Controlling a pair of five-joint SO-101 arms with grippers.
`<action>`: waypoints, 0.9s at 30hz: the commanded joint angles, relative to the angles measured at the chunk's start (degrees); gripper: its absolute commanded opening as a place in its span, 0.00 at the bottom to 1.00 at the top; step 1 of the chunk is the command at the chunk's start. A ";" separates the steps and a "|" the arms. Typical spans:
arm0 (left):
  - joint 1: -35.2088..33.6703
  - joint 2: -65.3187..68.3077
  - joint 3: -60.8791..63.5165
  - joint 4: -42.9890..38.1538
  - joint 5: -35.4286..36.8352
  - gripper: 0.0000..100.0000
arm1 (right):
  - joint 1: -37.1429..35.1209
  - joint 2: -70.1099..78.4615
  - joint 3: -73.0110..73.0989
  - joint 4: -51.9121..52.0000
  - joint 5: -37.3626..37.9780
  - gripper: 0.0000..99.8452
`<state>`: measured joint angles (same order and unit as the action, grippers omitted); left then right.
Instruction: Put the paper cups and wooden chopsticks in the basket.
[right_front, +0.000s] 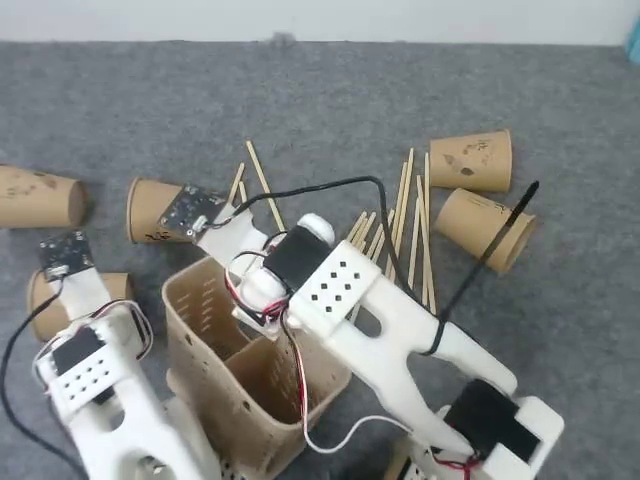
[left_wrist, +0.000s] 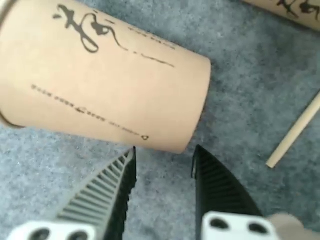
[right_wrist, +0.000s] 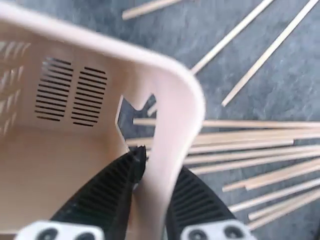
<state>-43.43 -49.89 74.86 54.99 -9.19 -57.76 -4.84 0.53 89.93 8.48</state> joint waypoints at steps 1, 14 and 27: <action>-0.35 -0.88 -1.71 -2.02 0.97 0.18 | 1.63 0.04 -8.70 5.93 2.29 0.01; -0.53 -0.88 -1.63 -2.11 0.97 0.18 | 12.18 2.77 -41.49 11.38 23.56 0.01; -0.44 -0.88 -1.36 -2.11 0.97 0.18 | 20.88 16.84 -43.52 -8.13 32.18 0.01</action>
<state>-43.43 -49.89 74.86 54.02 -9.19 -38.51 11.60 -39.38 85.63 39.78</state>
